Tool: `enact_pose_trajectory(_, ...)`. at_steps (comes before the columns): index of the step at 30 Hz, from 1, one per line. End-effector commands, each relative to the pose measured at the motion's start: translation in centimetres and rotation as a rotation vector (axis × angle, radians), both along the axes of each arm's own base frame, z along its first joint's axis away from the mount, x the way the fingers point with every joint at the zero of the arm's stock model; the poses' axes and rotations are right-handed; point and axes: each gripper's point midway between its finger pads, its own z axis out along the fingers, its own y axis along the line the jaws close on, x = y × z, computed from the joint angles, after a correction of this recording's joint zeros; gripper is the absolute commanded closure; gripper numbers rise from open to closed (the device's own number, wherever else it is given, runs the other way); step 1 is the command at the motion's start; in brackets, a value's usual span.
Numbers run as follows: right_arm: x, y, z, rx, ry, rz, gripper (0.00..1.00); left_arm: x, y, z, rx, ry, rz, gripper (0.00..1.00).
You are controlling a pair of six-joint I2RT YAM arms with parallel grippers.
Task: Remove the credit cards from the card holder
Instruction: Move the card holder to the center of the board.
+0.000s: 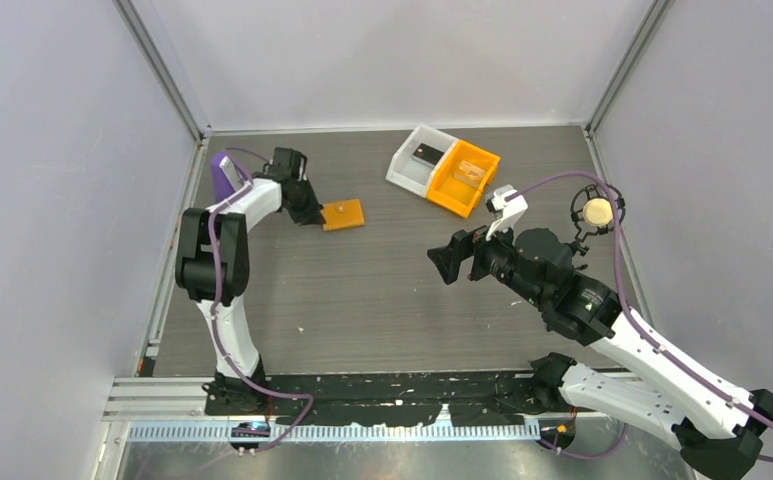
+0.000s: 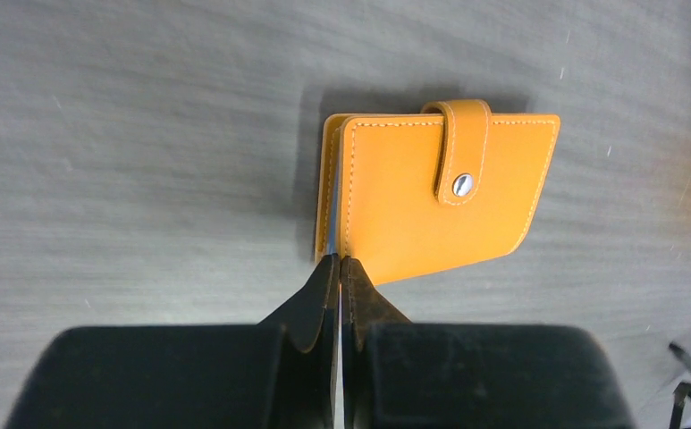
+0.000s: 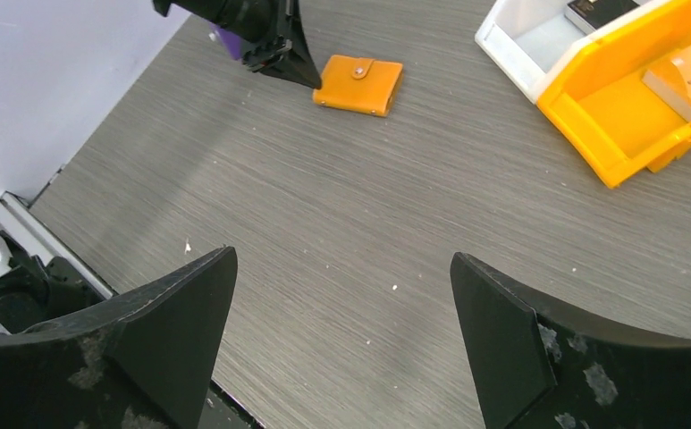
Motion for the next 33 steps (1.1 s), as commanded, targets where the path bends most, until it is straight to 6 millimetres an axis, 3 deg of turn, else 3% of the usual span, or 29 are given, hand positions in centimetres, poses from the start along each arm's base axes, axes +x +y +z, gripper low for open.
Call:
enact_pose_trajectory(1,0.2,-0.5,0.6,-0.003,-0.009,-0.025,0.02,-3.1,-2.4,2.2,-0.015,-0.037,-0.067,1.0)
enact_pose_trajectory(9,-0.6,-0.4,-2.6,-0.045,0.065,-0.001,0.02,-10.7,-6.1,2.5,-0.07,-0.009,-0.21,1.0)
enact_pose_trajectory(14,-0.8,-1.3,-5.2,-0.13,0.082,-0.004,0.02,-16.2,-8.4,1.4,-0.115,0.034,-0.358,1.0)
enact_pose_trajectory(19,-1.2,-1.4,-7.6,-0.17,0.129,0.009,0.02,-20.6,-8.5,-0.2,-0.124,0.091,-0.445,1.0)
enact_pose_trajectory(21,-1.3,-1.2,-8.4,-0.171,0.158,0.01,0.06,-21.5,-7.8,-0.1,-0.109,0.092,-0.438,0.94)
enact_pose_trajectory(24,-1.3,-0.3,-9.4,-0.159,0.2,0.026,0.13,-21.3,-7.2,2.0,-0.088,0.026,-0.427,0.78)
enact_pose_trajectory(28,-0.9,1.2,-10.0,-0.138,0.263,0.026,0.22,-20.5,-6.2,6.9,-0.049,-0.106,-0.412,0.55)
enact_pose_trajectory(30,-0.5,2.0,-10.3,-0.151,0.277,0.027,0.23,-20.2,-5.0,9.8,-0.003,-0.207,-0.388,0.48)
enact_pose_trajectory(33,-0.1,3.4,-10.7,-0.178,0.27,0.037,0.28,-20.3,-2.3,12.1,0.106,-0.304,-0.348,0.38)
